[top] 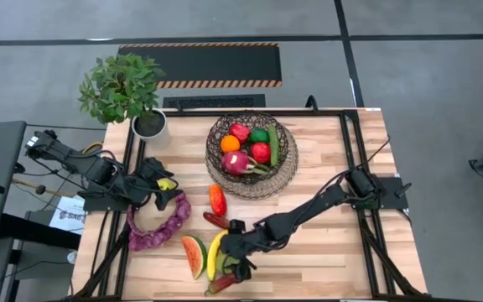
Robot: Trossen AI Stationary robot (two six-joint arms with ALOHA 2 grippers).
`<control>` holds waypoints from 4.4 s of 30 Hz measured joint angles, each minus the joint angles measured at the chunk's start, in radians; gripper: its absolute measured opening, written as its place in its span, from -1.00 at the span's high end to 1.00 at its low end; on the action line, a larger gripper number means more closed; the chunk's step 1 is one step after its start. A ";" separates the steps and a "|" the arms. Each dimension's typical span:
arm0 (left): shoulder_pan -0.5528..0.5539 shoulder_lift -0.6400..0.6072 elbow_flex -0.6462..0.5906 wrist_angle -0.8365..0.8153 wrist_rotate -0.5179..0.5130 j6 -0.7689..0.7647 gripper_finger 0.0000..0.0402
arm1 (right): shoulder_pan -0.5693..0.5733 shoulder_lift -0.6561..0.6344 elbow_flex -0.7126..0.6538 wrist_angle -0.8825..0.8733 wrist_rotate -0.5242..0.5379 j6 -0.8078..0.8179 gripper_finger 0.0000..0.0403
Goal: Build produce basket
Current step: Put the pear into the basket
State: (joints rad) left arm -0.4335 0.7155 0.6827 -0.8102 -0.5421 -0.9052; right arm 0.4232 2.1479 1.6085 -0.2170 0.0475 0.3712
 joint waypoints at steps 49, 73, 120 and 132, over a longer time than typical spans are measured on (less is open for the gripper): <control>0.000 0.007 0.000 0.015 -0.025 0.007 -0.83 | -0.007 -0.022 -0.010 -0.175 0.117 0.041 0.51; 0.000 0.007 0.000 0.015 -0.041 -0.001 -0.83 | 0.008 -0.032 -0.010 0.029 0.140 -0.014 -0.80; 0.000 0.007 0.000 0.015 -0.049 -0.019 -0.83 | 0.028 0.023 -0.012 0.322 0.137 -0.246 -0.80; 0.000 0.006 0.000 0.015 -0.053 -0.023 -0.83 | 0.023 0.098 -0.010 0.349 0.097 -0.247 -0.80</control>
State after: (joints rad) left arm -0.4335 0.7219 0.6827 -0.7948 -0.5953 -0.9279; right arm 0.4464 2.2456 1.5990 0.1324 0.1450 0.1240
